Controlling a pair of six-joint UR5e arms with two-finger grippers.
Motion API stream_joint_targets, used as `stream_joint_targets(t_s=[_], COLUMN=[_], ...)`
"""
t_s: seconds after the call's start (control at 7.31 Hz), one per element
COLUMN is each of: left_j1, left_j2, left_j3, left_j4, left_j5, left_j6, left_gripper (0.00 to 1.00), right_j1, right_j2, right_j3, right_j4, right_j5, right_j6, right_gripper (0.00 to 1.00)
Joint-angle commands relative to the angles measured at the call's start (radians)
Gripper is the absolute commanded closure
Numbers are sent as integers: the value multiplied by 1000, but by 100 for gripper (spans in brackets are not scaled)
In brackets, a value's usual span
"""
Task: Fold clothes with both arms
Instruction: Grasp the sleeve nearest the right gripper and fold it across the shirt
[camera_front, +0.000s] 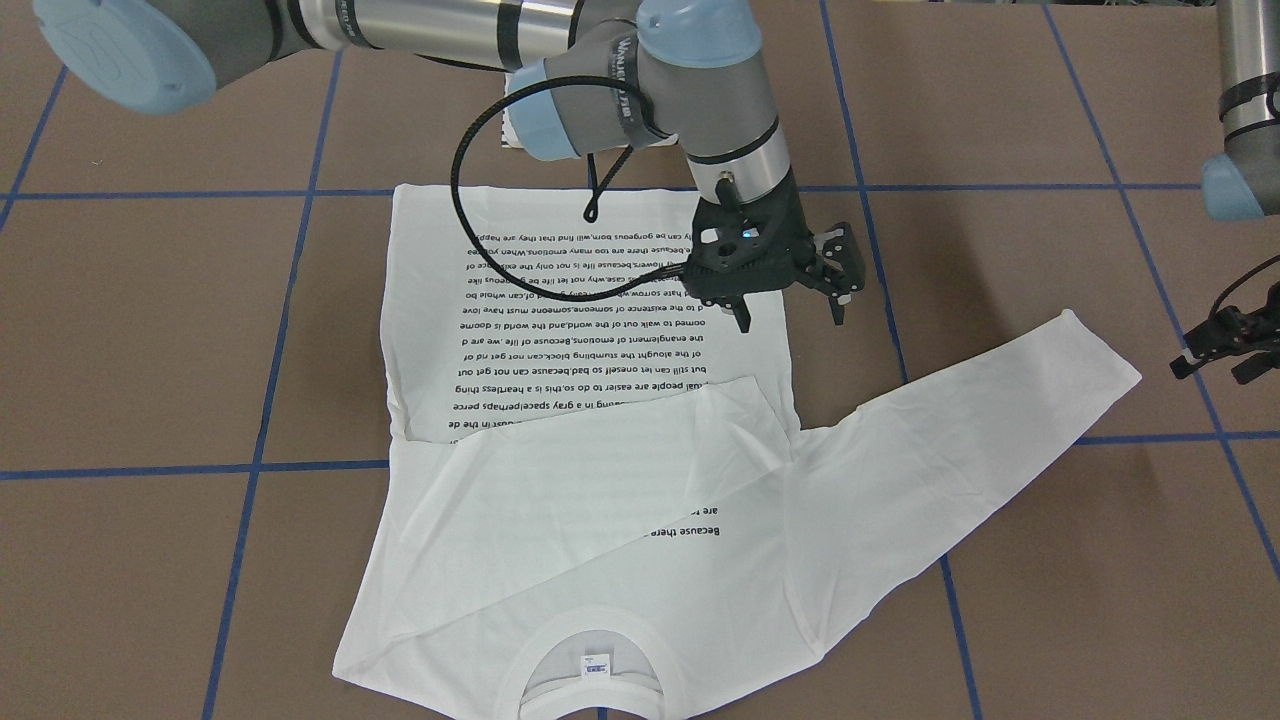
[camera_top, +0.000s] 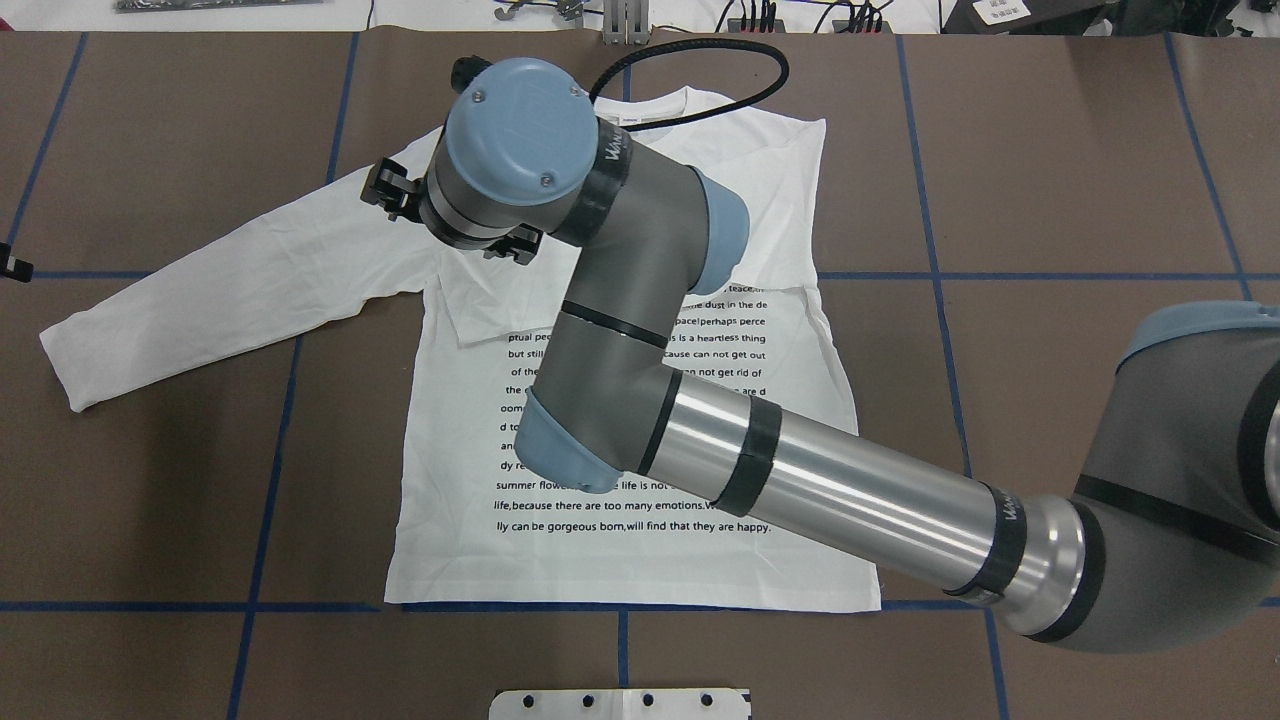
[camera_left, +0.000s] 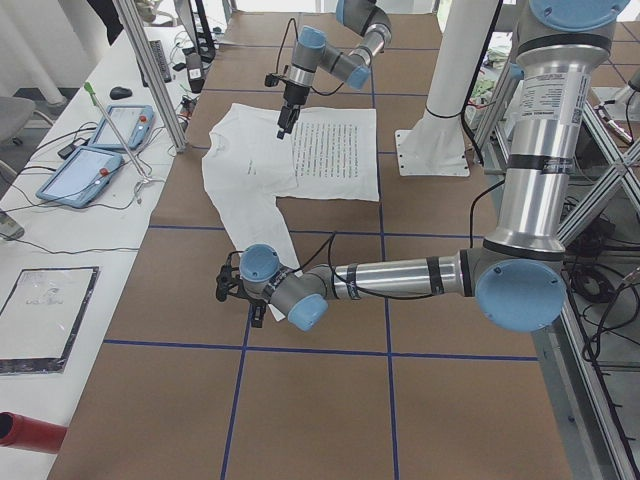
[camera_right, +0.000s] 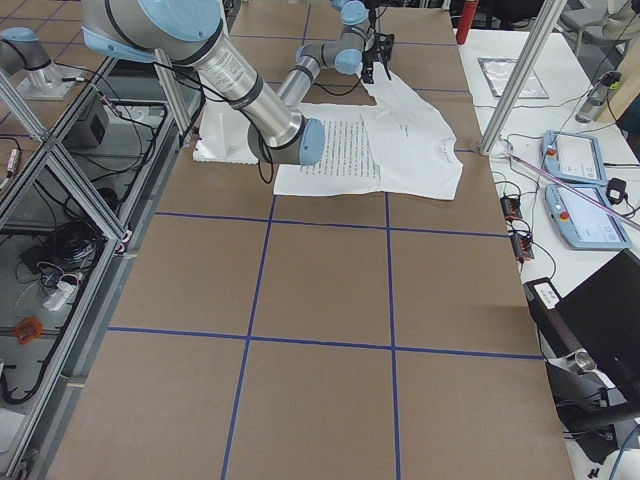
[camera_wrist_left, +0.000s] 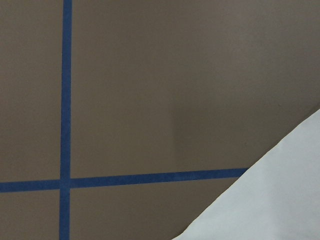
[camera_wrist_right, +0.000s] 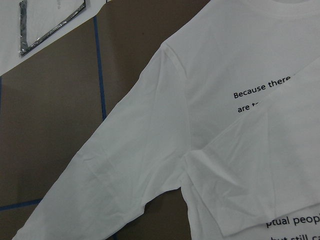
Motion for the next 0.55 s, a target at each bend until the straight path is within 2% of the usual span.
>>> stream_joint_targets(t_s=[0.0,0.41], left_j1=[34,75], left_j2=[2,-4], left_j3=[27,51], left_j4=[-6,-6], left_j5=[2,2], left_j6=[-19,-21], left_gripper=[14,19], right_j1=[13,16], right_j2=[-112,-124], right_j3=[119,118], right_j4=[0,3], right_j5=[20,20], right_j6=[-26,-43], right_gripper=[2,2])
